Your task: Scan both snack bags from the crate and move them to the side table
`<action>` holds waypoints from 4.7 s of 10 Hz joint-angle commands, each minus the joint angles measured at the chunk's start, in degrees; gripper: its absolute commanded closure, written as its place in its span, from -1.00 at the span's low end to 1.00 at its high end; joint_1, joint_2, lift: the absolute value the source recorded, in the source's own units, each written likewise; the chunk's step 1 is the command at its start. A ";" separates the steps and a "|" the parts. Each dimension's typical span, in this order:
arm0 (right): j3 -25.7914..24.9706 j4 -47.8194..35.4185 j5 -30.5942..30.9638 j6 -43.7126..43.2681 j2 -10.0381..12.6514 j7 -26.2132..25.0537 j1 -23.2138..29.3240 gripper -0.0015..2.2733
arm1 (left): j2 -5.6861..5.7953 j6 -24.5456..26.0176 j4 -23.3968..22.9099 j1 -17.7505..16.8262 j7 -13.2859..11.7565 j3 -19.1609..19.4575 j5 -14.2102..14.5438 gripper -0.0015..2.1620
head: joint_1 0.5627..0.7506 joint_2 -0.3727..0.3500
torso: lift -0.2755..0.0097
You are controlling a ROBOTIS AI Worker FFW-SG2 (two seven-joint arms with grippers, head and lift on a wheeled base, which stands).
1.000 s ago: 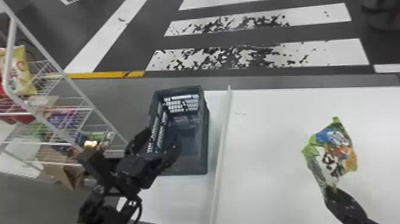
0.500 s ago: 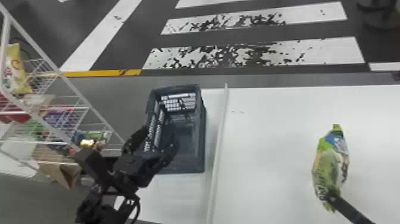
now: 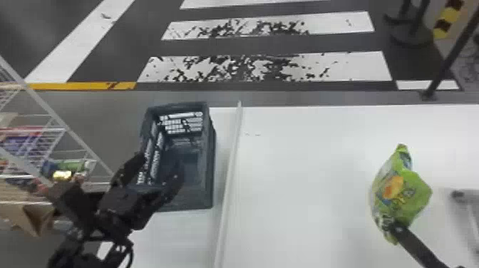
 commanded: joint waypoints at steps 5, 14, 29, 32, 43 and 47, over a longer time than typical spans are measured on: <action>-0.91 -0.34 -2.22 -4.55 0.14 -10.97 1.84 0.97 | 0.00 -0.17 -0.09 -0.09 -0.01 -0.71 -0.84 -0.93 | 0.41 0.17 | 0.73; 2.25 -5.09 -8.90 1.43 0.14 -25.65 5.09 0.97 | 0.09 0.00 0.00 -0.26 0.35 -2.38 -2.68 -0.93 | 0.41 0.05 | 0.73; 2.34 -11.33 7.71 1.61 0.14 -21.78 2.54 -0.90 | 0.09 -1.76 0.35 -0.44 0.52 -1.58 -2.95 -0.93 | 0.41 0.23 | 0.73; 2.07 -5.09 22.65 -5.07 0.14 -9.21 -4.40 -0.89 | 0.09 -1.93 0.18 -0.17 0.52 -1.32 -2.95 -0.93 | 0.41 0.14 | 0.73; 8.05 2.38 43.13 -27.05 0.14 0.10 -3.96 0.97 | -0.09 -2.99 0.00 0.53 0.61 -1.58 -3.83 -0.93 | 0.41 0.09 | 0.73; 12.53 8.18 50.96 -37.07 0.14 -3.06 -3.96 0.97 | -0.09 -2.99 0.44 0.44 0.52 -1.85 -3.83 -0.93 | 0.41 0.15 | 0.73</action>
